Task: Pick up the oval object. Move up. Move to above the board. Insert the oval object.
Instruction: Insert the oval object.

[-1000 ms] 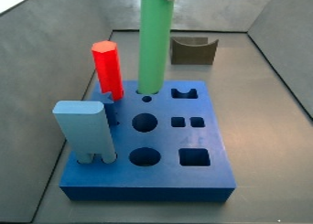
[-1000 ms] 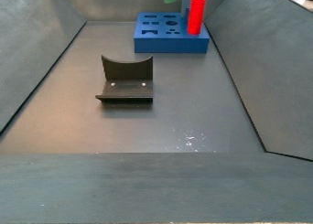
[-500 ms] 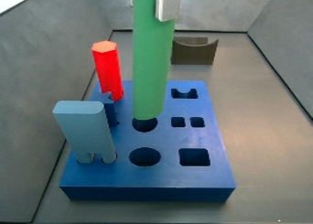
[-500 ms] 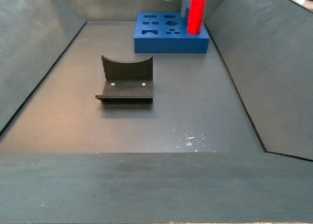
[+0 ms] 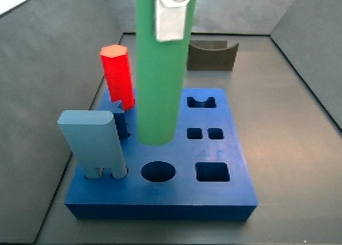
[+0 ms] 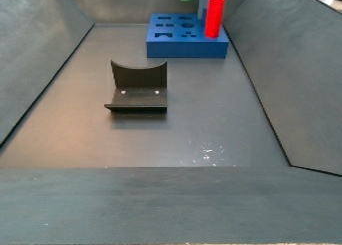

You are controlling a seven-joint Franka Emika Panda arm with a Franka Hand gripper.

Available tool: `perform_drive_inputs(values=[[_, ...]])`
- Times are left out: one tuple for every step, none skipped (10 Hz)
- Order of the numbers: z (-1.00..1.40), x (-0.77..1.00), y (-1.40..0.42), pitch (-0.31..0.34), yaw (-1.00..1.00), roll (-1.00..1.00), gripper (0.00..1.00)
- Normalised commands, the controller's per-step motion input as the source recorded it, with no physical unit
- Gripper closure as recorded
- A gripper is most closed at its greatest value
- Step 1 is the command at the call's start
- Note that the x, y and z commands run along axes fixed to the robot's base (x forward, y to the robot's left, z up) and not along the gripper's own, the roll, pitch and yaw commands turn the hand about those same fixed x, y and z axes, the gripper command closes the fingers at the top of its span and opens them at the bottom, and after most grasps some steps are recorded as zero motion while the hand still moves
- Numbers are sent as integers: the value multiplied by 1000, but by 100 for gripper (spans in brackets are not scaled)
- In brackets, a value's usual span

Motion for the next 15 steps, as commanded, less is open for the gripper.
perform_drive_inputs(values=[[-157,9,-146,0,-991,0,100],[-420,9,-94,-11,-994,6,100],[-689,89,-94,0,-877,36,100],[-703,0,-189,23,-660,71,100],[0,143,260,0,-151,-116,100],[-51,0,-51,-29,17,0,100],[-389,0,0,0,0,41,100],[-606,-11,-114,21,0,87,100],[-626,0,-211,0,-34,63,100],[-609,0,-286,0,-83,49,100],[-583,29,-297,0,-163,30,100],[-589,54,-277,0,-189,26,100],[-529,291,-191,0,-166,30,100],[-474,489,-14,0,-157,0,100],[-414,474,0,0,-154,0,100]])
